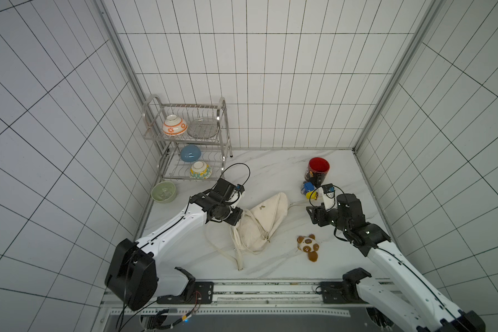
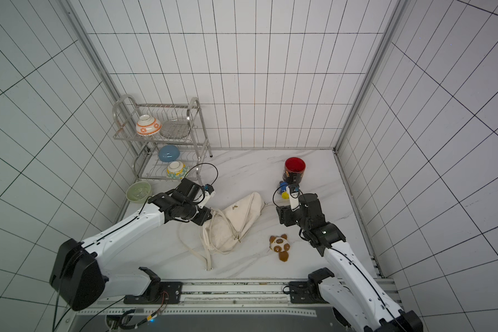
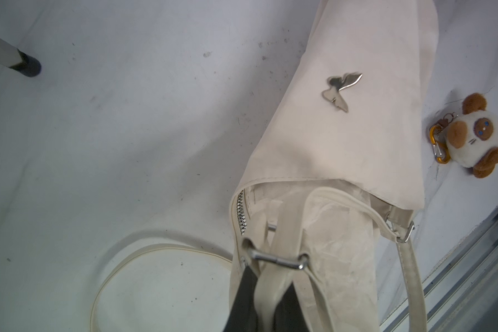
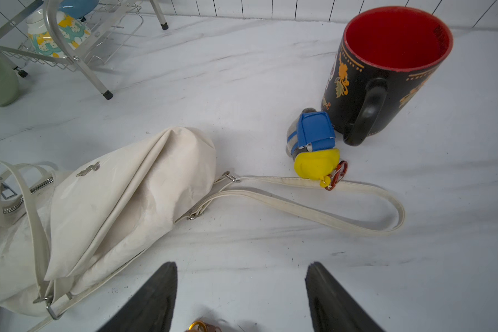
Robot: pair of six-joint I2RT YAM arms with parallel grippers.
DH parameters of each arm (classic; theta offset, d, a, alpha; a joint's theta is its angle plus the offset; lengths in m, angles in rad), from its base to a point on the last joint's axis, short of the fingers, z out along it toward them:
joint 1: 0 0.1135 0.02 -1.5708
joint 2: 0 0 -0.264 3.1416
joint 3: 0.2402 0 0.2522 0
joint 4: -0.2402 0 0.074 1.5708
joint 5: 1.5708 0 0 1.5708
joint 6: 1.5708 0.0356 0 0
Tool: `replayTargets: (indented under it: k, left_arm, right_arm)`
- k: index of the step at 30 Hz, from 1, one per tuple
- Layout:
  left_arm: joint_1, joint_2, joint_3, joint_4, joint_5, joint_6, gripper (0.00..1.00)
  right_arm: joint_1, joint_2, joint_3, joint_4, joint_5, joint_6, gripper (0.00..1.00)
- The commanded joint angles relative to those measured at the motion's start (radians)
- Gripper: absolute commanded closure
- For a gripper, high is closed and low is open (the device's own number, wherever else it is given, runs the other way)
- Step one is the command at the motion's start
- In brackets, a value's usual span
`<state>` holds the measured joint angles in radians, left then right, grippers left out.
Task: Remove the decoration from the bag
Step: Place the bag at the center of the board, then reset both arms
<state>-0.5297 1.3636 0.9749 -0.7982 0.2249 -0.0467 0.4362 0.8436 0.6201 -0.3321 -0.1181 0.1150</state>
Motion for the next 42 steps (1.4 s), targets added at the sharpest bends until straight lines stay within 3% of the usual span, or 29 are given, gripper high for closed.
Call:
replayTargets:
  k: [1,4,6,8,13,19,23,27,30,37,42]
  left_arm:
    - [-0.003,0.095,0.039,-0.018,0.025,-0.038,0.89]
    - [0.002,0.113,0.057,-0.022,0.004,-0.059,0.58]
    - [0.021,0.079,0.05,-0.02,-0.044,-0.091,0.44]
    - [0.064,0.022,0.028,-0.014,-0.084,-0.133,0.27]
    - [0.301,-0.115,-0.056,0.072,-0.036,-0.222,0.03]
    - [0.525,-0.106,-0.128,0.289,-0.025,-0.32,0.02]
    - [0.62,-0.046,-0.18,0.455,-0.179,-0.402,0.02]
    - [0.611,-0.005,-0.202,0.632,-0.413,-0.395,0.02]
    - [0.606,0.015,-0.269,0.837,-0.483,-0.342,0.02]
    - [0.573,0.115,-0.278,1.048,-0.54,-0.189,0.02]
    - [0.572,0.122,-0.284,1.097,-0.501,-0.148,0.02]
  right_arm:
    - [-0.044,0.016,0.002,0.042,-0.05,0.04,0.25]
    - [-0.101,0.029,-0.001,0.067,-0.08,0.074,0.2]
    - [-0.144,0.03,0.001,0.073,-0.1,0.089,0.15]
    - [-0.185,0.023,0.003,0.071,-0.103,0.089,0.01]
    - [-0.334,0.012,-0.007,0.053,-0.105,0.089,0.01]
    - [-0.48,0.036,-0.093,0.185,0.051,0.113,0.01]
    - [-0.534,0.13,-0.142,0.366,0.097,0.125,0.01]
    - [-0.594,0.239,-0.175,0.573,0.067,0.142,0.01]
    - [-0.614,0.331,-0.209,0.754,0.08,0.115,0.01]
    - [-0.613,0.554,-0.227,1.119,-0.01,0.055,0.01]
    - [-0.606,0.582,-0.219,1.121,-0.016,0.047,0.01]
